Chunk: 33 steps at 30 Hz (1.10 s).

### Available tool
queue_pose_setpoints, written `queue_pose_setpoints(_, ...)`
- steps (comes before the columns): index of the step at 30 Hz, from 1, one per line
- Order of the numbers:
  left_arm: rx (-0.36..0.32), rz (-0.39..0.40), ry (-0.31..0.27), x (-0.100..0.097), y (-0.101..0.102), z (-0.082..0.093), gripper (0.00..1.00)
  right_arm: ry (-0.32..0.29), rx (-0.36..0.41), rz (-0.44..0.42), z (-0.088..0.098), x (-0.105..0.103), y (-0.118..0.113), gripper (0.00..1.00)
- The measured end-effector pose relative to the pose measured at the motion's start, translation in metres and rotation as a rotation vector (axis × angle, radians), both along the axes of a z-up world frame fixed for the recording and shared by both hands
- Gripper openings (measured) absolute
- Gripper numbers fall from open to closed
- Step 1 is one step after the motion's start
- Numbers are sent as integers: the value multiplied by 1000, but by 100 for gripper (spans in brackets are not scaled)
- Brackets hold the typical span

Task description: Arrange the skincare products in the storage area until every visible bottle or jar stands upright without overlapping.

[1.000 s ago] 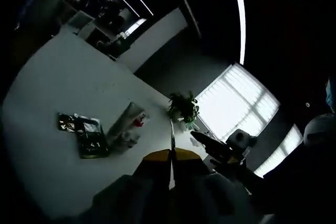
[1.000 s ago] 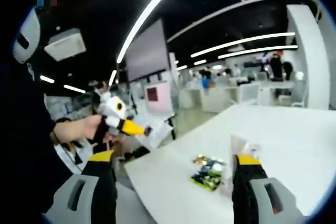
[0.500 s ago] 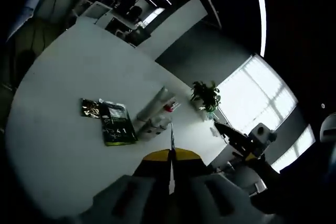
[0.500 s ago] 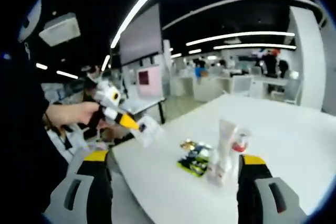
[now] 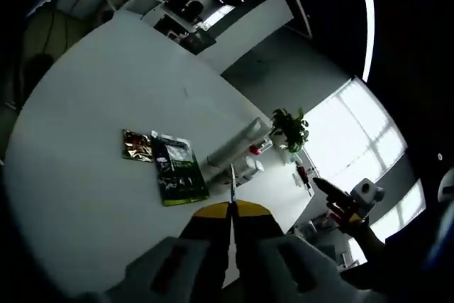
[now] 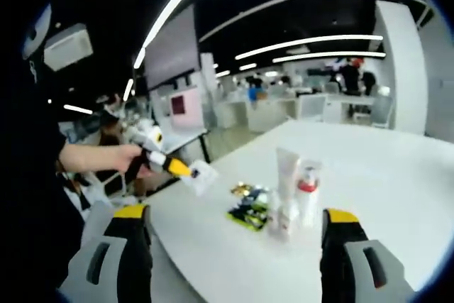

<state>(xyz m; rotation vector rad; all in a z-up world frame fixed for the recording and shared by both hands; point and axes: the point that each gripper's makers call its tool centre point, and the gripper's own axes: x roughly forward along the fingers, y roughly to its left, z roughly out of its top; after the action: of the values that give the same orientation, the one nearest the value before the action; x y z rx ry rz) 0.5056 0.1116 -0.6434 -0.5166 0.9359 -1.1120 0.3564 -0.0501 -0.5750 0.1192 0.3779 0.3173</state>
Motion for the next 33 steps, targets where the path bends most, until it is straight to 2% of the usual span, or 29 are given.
queue_pose_setpoints(3, 12, 16, 31, 9, 1, -13, 0, 9, 2, -4, -4, 3, -2, 99)
queue_pose_setpoints(8, 93, 21, 56, 21, 5, -45, 0, 5, 39, -29, -6, 10, -9, 99)
queue_pose_setpoints(11, 89, 39, 87, 30, 4, -56, 0, 21, 40, -37, -11, 12, -12, 99)
queue_pose_setpoints(16, 102, 49, 106, 42, -1, -73, 0, 40, 66, -54, -18, 15, -17, 99)
queue_pose_setpoints(23, 108, 66, 124, 52, -8, -86, 0, 59, 69, -61, -24, 19, -21, 98)
queue_pose_setpoints(33, 145, 65, 154, 60, -6, -109, 0, 74, 66, -74, -31, 22, -25, 97)
